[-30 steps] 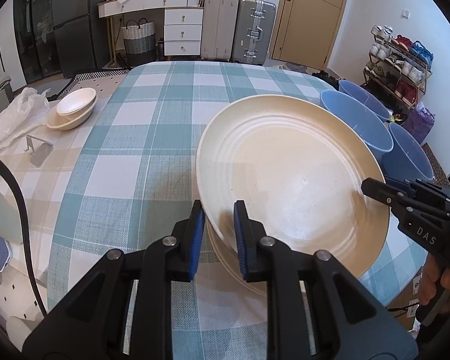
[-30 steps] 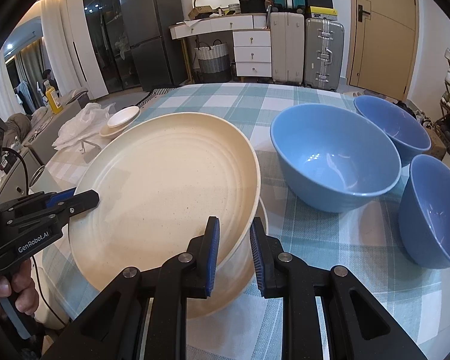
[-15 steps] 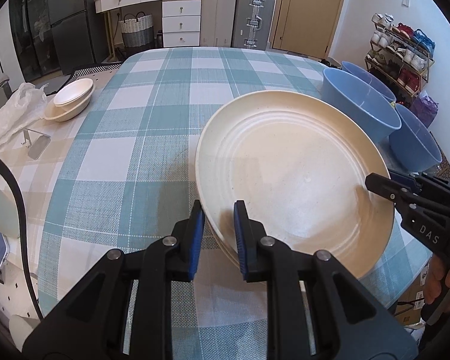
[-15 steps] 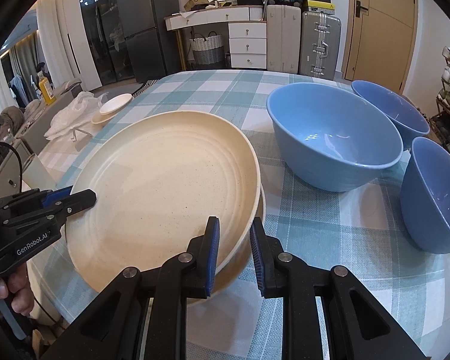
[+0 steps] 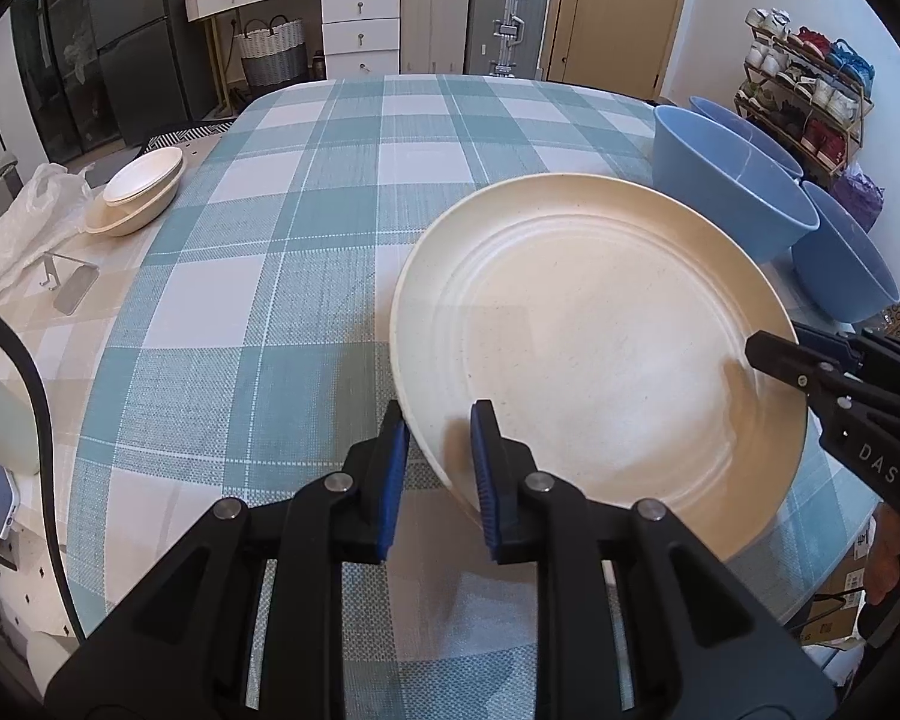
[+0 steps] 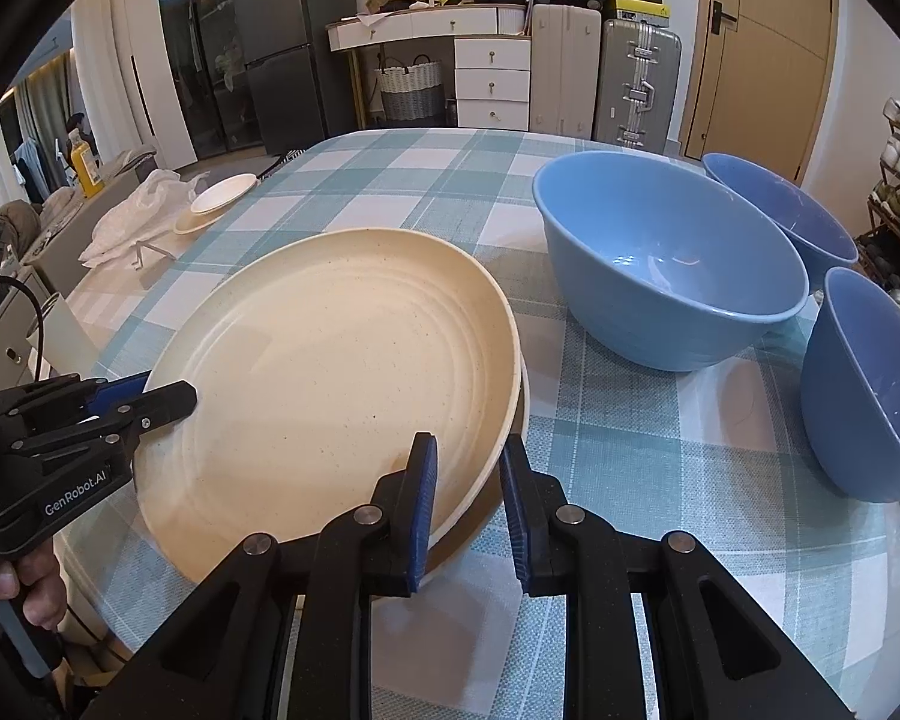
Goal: Organize plates and bowls
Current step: 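Lower the cream plates onto the tablecloth and open both grippers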
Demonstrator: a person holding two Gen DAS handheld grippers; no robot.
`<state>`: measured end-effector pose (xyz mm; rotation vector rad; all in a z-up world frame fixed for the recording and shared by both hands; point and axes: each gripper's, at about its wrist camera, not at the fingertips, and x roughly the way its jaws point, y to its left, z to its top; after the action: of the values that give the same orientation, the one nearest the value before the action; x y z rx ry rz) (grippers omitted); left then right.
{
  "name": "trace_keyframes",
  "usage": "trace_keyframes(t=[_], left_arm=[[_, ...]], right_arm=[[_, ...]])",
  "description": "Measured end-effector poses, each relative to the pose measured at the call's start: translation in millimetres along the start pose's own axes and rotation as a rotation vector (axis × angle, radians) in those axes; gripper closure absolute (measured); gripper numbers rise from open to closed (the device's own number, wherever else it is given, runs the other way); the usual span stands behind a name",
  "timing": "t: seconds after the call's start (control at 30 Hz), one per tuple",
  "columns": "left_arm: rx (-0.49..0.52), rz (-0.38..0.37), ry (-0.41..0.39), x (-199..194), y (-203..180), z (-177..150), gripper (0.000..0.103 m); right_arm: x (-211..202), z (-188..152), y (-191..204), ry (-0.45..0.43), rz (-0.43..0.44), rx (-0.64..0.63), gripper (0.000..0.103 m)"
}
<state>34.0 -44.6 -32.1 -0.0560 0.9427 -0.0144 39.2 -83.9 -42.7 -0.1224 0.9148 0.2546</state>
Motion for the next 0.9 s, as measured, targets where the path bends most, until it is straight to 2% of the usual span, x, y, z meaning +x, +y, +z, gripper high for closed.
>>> trace_keyframes(t=[0.57,0.8,0.9], left_arm=[[0.018,0.012,0.007,3.9,-4.6,-3.5,0.085],[0.016,0.011,0.007,3.9,-4.4,-3.4,0.085],[0.01,0.004,0.008,2.9,-3.4,-3.4,0.084]], right_arm=[[4.7,-5.3,6.1,-0.01,-0.086,-0.054,0.08],[7.4,-4.9,3.2,-0.008,-0.083,-0.049,0.079],[6.7,-4.0,0.5,-0.006,-0.054,-0.028,0.075]])
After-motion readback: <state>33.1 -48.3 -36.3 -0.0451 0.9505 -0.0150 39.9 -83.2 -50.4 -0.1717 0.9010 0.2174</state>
